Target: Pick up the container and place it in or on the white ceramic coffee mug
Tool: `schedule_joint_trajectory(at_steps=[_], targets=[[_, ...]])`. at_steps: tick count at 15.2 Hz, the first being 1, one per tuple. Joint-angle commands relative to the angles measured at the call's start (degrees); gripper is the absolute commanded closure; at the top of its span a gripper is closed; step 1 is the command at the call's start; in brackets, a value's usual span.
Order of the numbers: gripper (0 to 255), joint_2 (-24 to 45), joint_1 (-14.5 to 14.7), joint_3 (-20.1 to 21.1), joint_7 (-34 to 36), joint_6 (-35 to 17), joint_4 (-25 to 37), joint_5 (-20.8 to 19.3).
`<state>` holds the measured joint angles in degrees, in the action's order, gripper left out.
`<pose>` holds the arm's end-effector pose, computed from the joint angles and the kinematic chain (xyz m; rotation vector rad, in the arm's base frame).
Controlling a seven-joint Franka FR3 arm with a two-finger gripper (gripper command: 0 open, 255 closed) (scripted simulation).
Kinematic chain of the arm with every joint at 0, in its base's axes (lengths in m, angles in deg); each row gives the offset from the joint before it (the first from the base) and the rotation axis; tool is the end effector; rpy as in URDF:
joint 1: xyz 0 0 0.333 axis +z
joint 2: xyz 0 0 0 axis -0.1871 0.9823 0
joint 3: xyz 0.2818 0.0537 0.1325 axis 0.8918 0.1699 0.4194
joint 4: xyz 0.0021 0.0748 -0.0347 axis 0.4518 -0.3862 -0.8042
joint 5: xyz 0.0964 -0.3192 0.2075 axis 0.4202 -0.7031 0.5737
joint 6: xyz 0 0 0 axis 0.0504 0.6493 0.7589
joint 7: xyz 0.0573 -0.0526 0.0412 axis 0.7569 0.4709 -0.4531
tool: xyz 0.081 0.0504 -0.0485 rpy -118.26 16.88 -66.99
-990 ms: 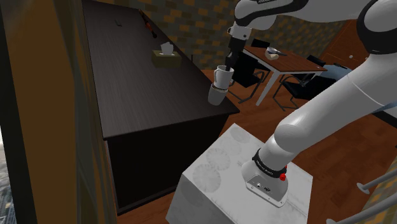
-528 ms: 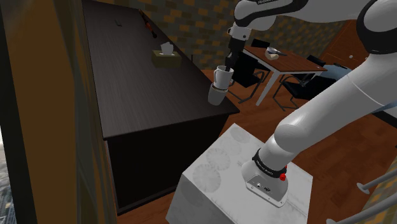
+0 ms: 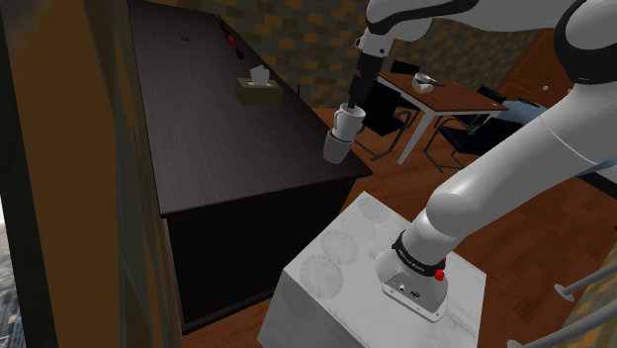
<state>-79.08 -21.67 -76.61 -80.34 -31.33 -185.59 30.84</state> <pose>0.4215 -0.2068 0.4768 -3.0640 -0.1562 0.1351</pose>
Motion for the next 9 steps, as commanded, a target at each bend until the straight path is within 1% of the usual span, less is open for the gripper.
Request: schedule_joint_trajectory(at_steps=[1,2,9], targets=[[0,-0.33,0.09,0.18,0.14,3.46,3.09,0.04],[0,-0.30,0.11,0.21,0.13,4.98,4.63,0.07],[0,-0.30,0.11,0.21,0.13,4.98,4.63,0.07]])
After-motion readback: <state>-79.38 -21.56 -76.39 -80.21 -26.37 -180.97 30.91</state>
